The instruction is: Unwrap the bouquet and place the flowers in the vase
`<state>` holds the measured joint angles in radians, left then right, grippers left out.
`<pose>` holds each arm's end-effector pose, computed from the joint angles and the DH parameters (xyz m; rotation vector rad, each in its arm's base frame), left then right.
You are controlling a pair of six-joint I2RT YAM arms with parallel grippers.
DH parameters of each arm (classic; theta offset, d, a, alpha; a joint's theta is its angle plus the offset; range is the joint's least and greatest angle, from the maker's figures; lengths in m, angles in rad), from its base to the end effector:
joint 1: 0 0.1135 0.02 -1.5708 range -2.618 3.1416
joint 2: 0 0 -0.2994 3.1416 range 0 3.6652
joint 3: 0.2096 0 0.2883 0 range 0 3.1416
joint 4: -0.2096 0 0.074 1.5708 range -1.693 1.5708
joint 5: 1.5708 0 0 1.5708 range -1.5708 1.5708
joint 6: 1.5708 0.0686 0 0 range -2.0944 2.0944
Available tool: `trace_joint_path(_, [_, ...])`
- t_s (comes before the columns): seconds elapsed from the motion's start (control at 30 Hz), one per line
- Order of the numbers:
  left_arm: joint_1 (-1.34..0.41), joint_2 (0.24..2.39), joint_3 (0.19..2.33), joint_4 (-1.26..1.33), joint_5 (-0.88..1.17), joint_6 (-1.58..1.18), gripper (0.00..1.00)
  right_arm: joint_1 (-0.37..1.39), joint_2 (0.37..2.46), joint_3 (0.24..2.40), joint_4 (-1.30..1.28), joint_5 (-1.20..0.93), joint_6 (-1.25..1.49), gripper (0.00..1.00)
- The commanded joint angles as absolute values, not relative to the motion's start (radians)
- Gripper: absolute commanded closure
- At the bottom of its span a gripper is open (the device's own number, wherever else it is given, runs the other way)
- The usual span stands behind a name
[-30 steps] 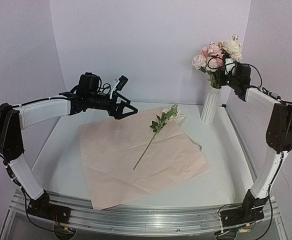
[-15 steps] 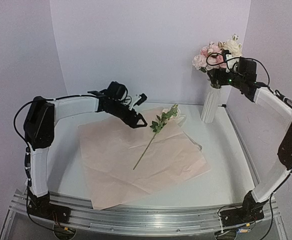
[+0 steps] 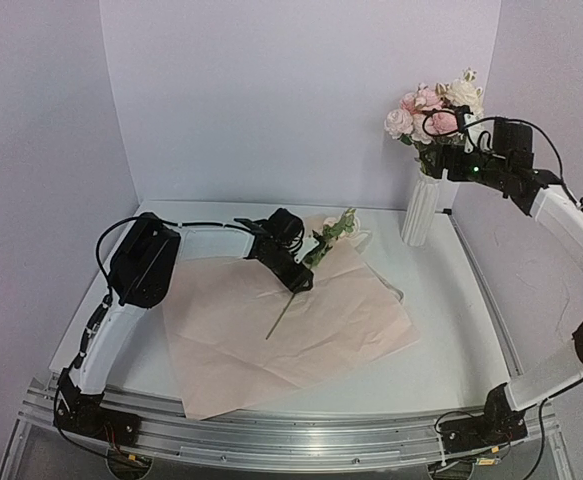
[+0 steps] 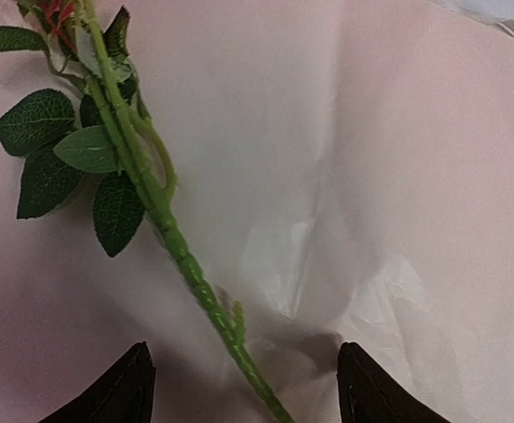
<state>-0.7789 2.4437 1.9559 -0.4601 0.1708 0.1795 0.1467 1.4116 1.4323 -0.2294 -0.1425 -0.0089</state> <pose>0.4254 -0.4363 0.1117 1.2424 2.2381 -0.4525 0.3864 0.0669 0.4455 -0.2410 1.7665 0.2260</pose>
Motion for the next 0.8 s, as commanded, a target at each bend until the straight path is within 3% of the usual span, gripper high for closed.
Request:
trace_joint_path(0.0, [-0.774, 2.484, 2.033, -0.413, 0.084, 0.176, 0.38, 0.158, 1.344, 1.409, -0.239, -0.2, 0.021, 0.06])
trace_joint_path(0.17, [-0.786, 2.535, 2.076, -0.418, 0.09, 0.15, 0.58, 0.161, 1.319, 1.382, -0.239, -0.212, 0.024, 0.06])
trace_joint_path(0.37, [-0.786, 2.558, 2.047, -0.442, 0.074, 0.135, 0.98, 0.167, 1.289, 1.353, -0.242, -0.216, 0.038, 0.06])
trace_joint_path(0.6, [-0.757, 2.431, 2.026, -0.444, 0.169, -0.069, 1.0, 0.201, 1.289, 1.341, -0.256, -0.233, 0.098, 0.07])
trace_joint_path(0.77, [-0.701, 2.294, 2.033, -0.395, 0.36, -0.198, 1.0, 0.277, 1.337, 1.36, -0.256, -0.27, 0.181, 0.07])
